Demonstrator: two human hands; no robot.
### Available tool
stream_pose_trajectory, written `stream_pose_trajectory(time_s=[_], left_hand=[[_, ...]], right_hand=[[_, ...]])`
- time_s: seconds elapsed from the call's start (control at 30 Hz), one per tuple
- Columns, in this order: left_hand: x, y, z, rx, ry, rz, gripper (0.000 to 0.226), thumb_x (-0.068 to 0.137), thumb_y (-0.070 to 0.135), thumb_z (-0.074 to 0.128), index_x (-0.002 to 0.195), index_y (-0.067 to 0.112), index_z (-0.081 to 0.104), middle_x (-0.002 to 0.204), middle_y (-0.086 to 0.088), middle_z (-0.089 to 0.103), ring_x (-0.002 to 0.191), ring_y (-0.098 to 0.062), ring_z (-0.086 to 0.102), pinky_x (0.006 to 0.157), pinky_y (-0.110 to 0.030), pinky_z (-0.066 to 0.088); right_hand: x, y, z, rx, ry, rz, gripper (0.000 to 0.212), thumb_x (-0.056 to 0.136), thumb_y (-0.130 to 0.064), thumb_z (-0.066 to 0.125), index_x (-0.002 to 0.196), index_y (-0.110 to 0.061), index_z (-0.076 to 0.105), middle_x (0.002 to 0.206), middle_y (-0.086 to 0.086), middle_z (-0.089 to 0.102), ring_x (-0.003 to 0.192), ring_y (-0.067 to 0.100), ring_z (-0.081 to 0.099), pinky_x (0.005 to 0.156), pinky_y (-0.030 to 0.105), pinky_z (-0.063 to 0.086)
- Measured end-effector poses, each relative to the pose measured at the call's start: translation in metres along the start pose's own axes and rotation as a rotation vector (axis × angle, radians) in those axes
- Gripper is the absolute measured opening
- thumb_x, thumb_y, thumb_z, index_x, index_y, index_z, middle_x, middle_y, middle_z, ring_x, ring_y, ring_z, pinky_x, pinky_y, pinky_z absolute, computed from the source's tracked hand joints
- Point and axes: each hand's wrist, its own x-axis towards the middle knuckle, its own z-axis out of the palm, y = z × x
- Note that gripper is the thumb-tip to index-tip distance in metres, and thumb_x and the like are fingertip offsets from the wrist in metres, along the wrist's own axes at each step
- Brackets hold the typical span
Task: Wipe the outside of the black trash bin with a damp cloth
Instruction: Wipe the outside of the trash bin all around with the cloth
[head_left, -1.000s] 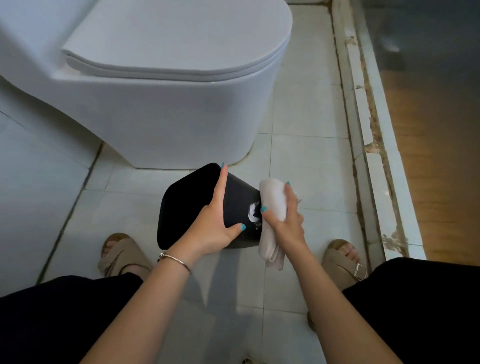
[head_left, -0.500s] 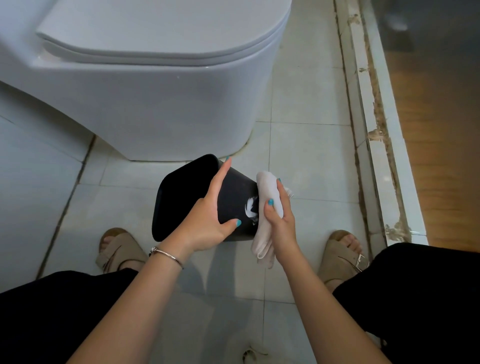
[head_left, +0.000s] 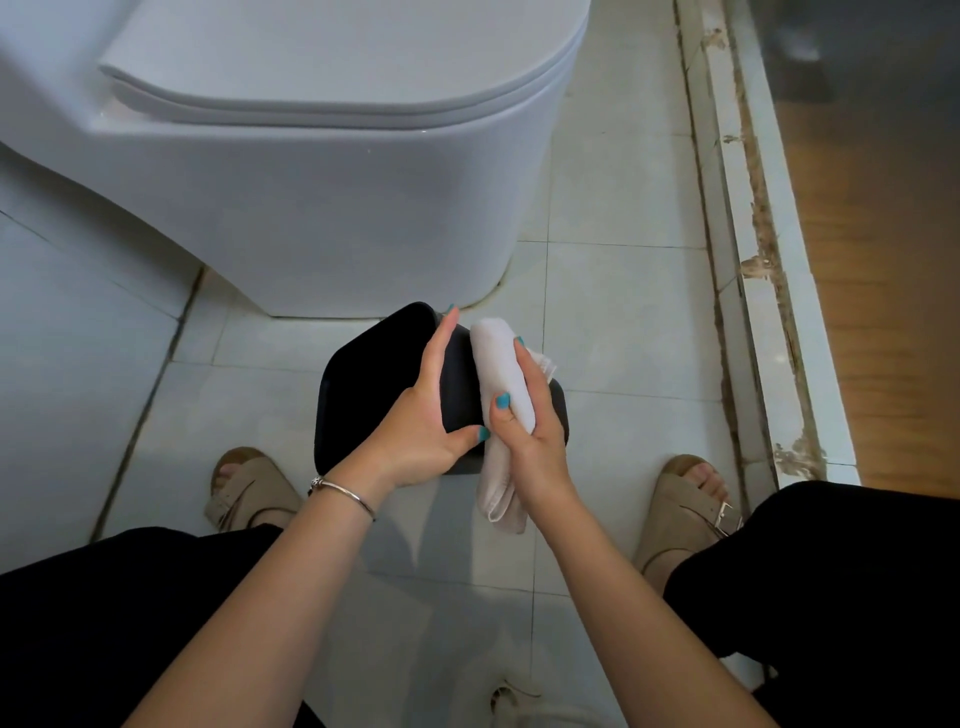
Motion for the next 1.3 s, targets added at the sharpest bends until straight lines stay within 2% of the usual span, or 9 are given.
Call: stream_pose_trajectory(time_s=[0.13,0.33,0.47,0.6,0.73,0.87,0.93,1.13,1.3], left_hand=[[0.001,0.005,0.002,0.042,-0.017,-0.003,0.113,0.080,0.008,0.072,0.145,0.051,-0.010,0.123,0.014,0.042,0.099,-0.014,0.062,0.088,-0.024,0.050],[-0.003,-0.003,-0.002,0.026,-0.017,0.004,0.112,0.079,0.006,0.073,0.145,0.052,-0.004,0.135,0.022,0.027,0.097,0.026,0.038,0.081,0.004,0.033],[-0.002,0.000,0.001,0.066,-0.023,-0.005,0.110,0.081,0.007,0.072,0.145,0.052,-0.005,0.125,0.017,0.034,0.093,-0.008,0.051,0.075,0.000,0.039],[0.000,-0.002,0.000,0.052,-0.012,0.004,0.111,0.080,0.005,0.071,0.145,0.052,-0.005,0.129,0.022,0.033,0.083,0.021,0.048,0.075,0.003,0.038],[0.001,-0.002,0.002,0.022,-0.001,-0.013,0.110,0.079,0.004,0.071,0.145,0.052,-0.003,0.115,0.034,0.038,0.091,0.005,0.057,0.081,-0.006,0.046],[0.002,-0.006,0.000,-0.014,-0.028,0.013,0.109,0.079,0.008,0.074,0.146,0.050,-0.001,0.119,0.041,0.035,0.097,0.019,0.053,0.084,-0.003,0.041],[0.002,-0.007,-0.002,-0.014,-0.033,0.019,0.109,0.079,0.007,0.073,0.146,0.050,-0.001,0.121,0.037,0.036,0.098,0.019,0.053,0.083,-0.003,0.041],[-0.001,-0.003,-0.005,0.037,-0.037,0.032,0.111,0.077,0.004,0.071,0.146,0.051,-0.002,0.131,0.024,0.033,0.105,-0.006,0.055,0.090,-0.017,0.046],[-0.003,-0.002,-0.007,0.030,-0.024,0.025,0.109,0.078,0.005,0.071,0.144,0.054,-0.001,0.131,0.014,0.036,0.098,-0.005,0.055,0.090,-0.018,0.047]], right_hand=[[0.006,0.006,-0.007,-0.146,0.014,-0.058,0.059,0.090,-0.036,0.054,0.143,-0.047,0.032,0.144,-0.022,0.041,0.128,-0.001,0.043,0.105,0.024,0.039],[0.017,0.023,-0.027,-0.206,0.087,0.066,0.056,0.098,-0.023,0.052,0.146,-0.044,0.030,0.134,-0.021,0.042,0.118,0.009,0.048,0.086,0.008,0.037],[0.021,0.025,-0.033,-0.143,0.138,0.140,0.056,0.097,-0.022,0.053,0.143,-0.046,0.032,0.130,-0.026,0.040,0.112,0.006,0.046,0.083,0.007,0.037],[0.017,0.021,-0.019,-0.118,0.139,0.106,0.055,0.091,-0.038,0.054,0.140,-0.052,0.034,0.132,-0.030,0.042,0.119,0.004,0.047,0.100,0.026,0.040],[0.011,0.002,0.001,-0.065,0.078,0.006,0.056,0.082,-0.051,0.055,0.136,-0.053,0.040,0.137,-0.027,0.045,0.121,-0.005,0.047,0.100,0.024,0.044],[0.005,-0.005,0.010,-0.200,0.023,-0.086,0.063,0.076,-0.063,0.052,0.133,-0.066,0.026,0.117,-0.013,0.053,0.110,0.003,0.052,0.095,0.021,0.042],[0.010,-0.002,0.011,-0.289,0.020,-0.118,0.065,0.078,-0.064,0.050,0.138,-0.063,0.026,0.113,-0.003,0.055,0.103,0.014,0.054,0.094,0.032,0.046],[0.011,0.000,0.005,-0.306,0.067,-0.089,0.053,0.085,-0.053,0.047,0.133,-0.066,0.029,0.138,-0.016,0.049,0.123,0.011,0.049,0.102,0.042,0.044],[0.028,0.011,-0.012,-0.321,0.120,0.022,0.050,0.097,-0.035,0.048,0.140,-0.055,0.031,0.143,-0.021,0.044,0.124,0.012,0.049,0.099,0.029,0.041]])
